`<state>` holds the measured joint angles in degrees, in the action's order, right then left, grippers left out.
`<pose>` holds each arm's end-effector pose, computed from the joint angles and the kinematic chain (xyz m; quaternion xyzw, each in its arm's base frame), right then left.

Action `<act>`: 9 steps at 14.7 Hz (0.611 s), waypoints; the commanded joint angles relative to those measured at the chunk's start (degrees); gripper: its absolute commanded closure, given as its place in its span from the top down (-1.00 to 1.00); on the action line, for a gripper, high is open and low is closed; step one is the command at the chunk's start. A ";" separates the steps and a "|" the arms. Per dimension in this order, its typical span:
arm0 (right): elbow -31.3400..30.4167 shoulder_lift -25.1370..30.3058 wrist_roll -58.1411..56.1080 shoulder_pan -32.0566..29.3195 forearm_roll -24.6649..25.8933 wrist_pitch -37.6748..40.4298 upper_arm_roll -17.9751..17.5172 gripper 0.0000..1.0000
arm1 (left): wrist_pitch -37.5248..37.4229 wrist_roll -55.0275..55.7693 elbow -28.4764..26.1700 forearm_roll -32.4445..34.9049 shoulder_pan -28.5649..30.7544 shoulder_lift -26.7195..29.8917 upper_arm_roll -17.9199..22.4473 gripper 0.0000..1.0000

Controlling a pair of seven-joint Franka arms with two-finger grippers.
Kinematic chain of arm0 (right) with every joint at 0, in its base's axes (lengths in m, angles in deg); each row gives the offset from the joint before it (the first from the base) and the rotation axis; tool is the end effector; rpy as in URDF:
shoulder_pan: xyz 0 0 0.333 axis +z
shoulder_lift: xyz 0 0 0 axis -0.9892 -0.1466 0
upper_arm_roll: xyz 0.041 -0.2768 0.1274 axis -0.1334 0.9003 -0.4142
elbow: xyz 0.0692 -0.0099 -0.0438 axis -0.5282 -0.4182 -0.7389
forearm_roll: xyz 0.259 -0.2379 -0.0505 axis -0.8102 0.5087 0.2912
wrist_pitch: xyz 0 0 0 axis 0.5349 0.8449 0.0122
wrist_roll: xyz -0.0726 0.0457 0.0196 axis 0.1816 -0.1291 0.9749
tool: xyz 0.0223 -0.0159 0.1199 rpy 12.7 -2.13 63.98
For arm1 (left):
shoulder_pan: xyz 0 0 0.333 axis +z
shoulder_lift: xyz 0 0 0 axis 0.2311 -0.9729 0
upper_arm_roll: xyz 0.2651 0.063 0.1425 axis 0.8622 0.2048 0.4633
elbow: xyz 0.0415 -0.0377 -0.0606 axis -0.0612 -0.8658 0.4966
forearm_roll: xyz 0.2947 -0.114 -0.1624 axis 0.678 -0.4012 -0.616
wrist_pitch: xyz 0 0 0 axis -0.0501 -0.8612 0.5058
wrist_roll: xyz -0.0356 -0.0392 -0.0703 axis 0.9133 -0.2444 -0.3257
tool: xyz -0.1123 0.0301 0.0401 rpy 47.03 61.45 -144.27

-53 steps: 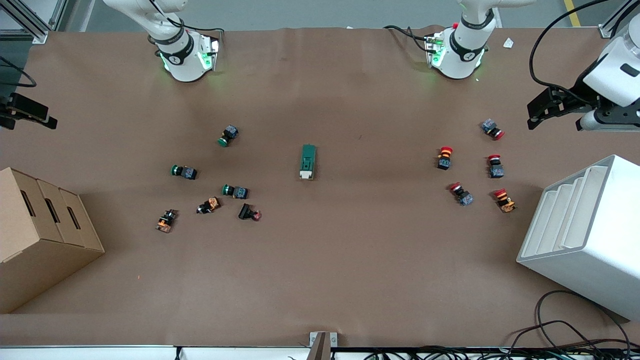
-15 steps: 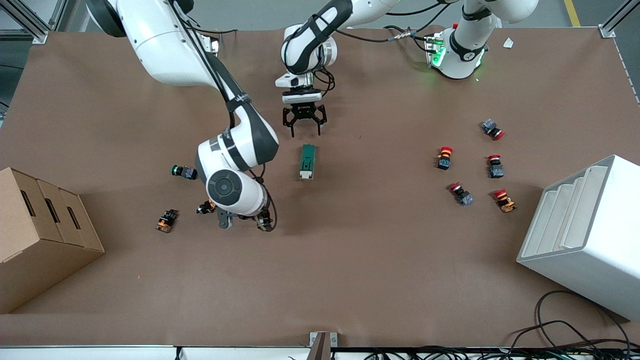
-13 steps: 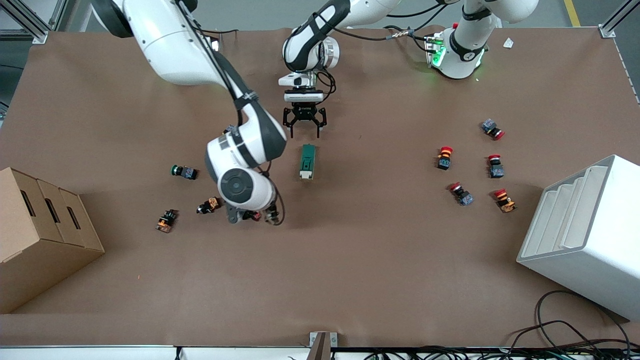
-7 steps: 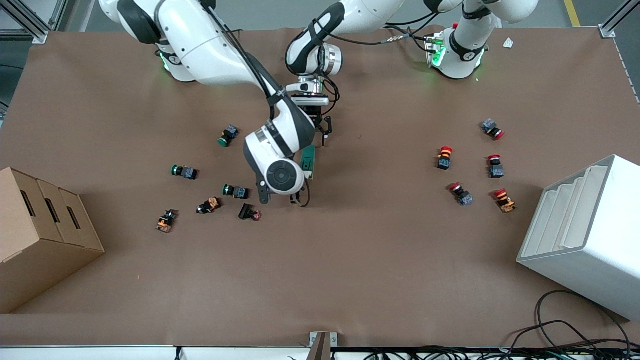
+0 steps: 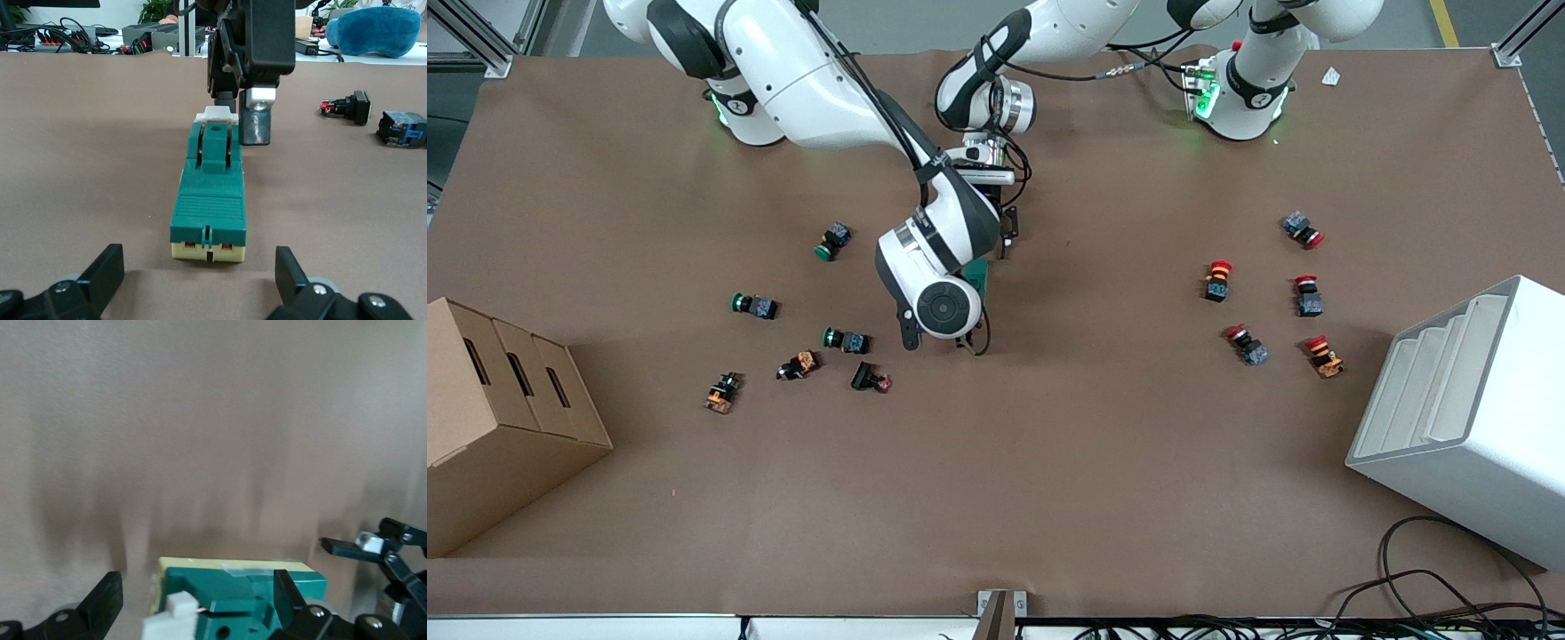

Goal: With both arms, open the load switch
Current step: 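Press the white switch handle down with the right gripper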

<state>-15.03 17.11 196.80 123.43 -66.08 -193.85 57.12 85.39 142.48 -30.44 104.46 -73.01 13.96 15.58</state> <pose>0.4896 0.4365 0.1908 0.7444 -0.6387 -0.1418 0.1333 0.2028 -0.5373 0.0888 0.8395 -0.0054 0.5423 0.0338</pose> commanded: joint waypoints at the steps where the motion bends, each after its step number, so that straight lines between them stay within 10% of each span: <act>1: -1.05 2.45 1.08 0.94 -1.17 3.50 -0.02 1.00 | -0.32 1.39 0.59 1.09 -0.29 -0.78 0.13 0.99; 9: -1.14 7.29 0.99 1.99 -2.66 7.82 -2.13 1.00 | -0.32 1.13 0.33 1.18 -0.38 -0.78 0.13 1.00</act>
<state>-14.17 23.10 196.96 124.28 -67.58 -185.87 55.22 85.39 142.53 -30.44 104.46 -73.03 13.95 15.59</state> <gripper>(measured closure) 0.000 0.000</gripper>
